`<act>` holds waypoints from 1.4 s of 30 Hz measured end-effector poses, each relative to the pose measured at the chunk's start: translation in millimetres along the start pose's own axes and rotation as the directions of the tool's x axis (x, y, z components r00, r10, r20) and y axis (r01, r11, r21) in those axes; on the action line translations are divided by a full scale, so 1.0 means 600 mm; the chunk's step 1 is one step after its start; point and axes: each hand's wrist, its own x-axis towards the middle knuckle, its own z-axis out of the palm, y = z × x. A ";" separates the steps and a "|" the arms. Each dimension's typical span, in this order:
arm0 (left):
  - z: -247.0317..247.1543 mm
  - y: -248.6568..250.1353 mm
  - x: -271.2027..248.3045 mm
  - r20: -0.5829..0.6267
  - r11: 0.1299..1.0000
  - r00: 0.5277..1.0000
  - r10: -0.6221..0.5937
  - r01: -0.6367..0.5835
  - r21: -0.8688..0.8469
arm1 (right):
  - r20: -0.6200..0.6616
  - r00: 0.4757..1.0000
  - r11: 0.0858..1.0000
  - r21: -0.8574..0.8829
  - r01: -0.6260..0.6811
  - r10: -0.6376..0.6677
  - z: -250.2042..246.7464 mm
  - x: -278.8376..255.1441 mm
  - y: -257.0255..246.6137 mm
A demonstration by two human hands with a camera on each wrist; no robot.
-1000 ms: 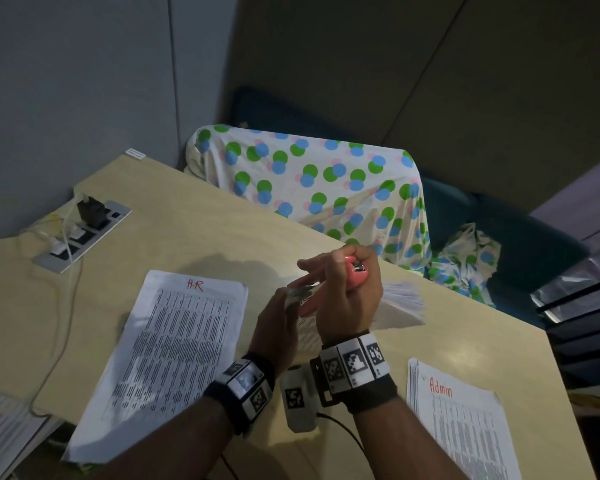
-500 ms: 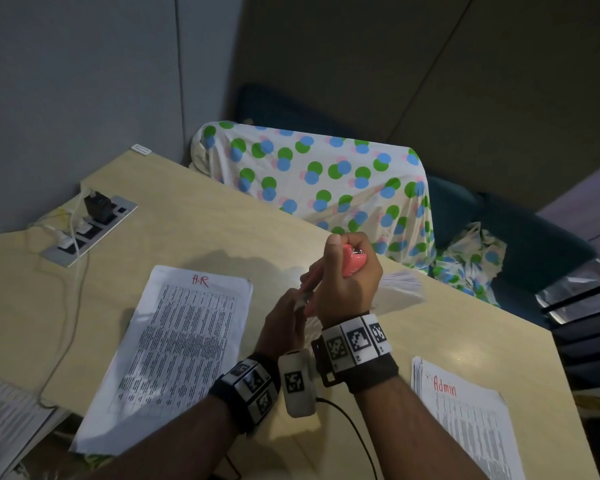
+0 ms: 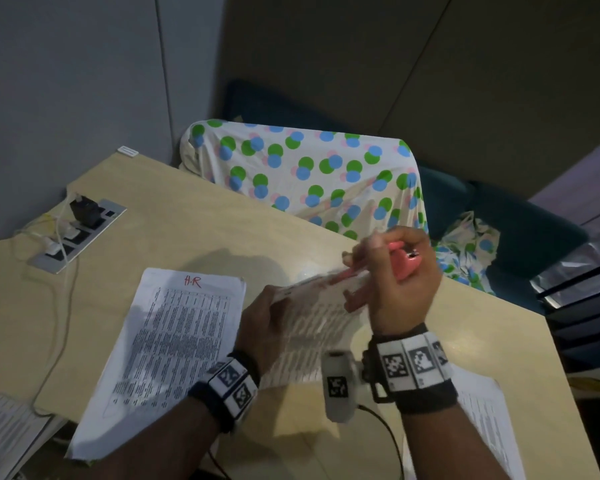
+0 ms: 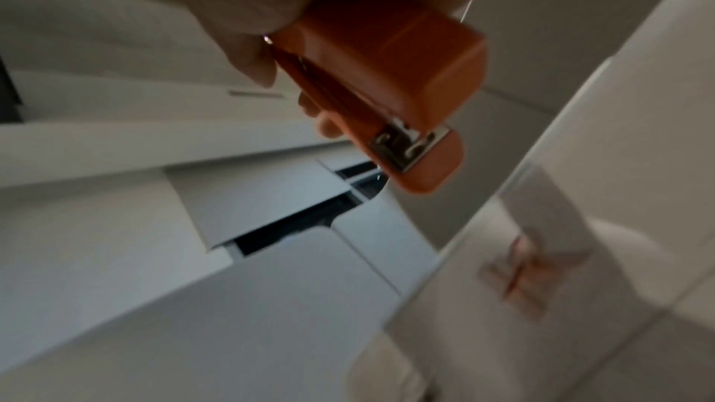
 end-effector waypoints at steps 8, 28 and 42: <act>-0.029 0.032 0.044 -0.013 0.991 0.998 -0.054 0.052 -0.123 | -0.050 0.870 0.834 -0.262 -0.486 0.491 -0.213 -0.043 0.086; 0.079 -0.098 0.051 0.120 0.882 0.903 -0.412 0.362 0.303 | -0.195 0.495 0.272 -0.640 -0.718 0.847 -0.248 -0.169 0.225; 0.351 -0.026 -0.113 0.555 0.834 0.626 -0.548 0.358 0.420 | -0.624 0.187 -0.317 -0.604 -0.731 0.759 -0.655 -0.319 0.212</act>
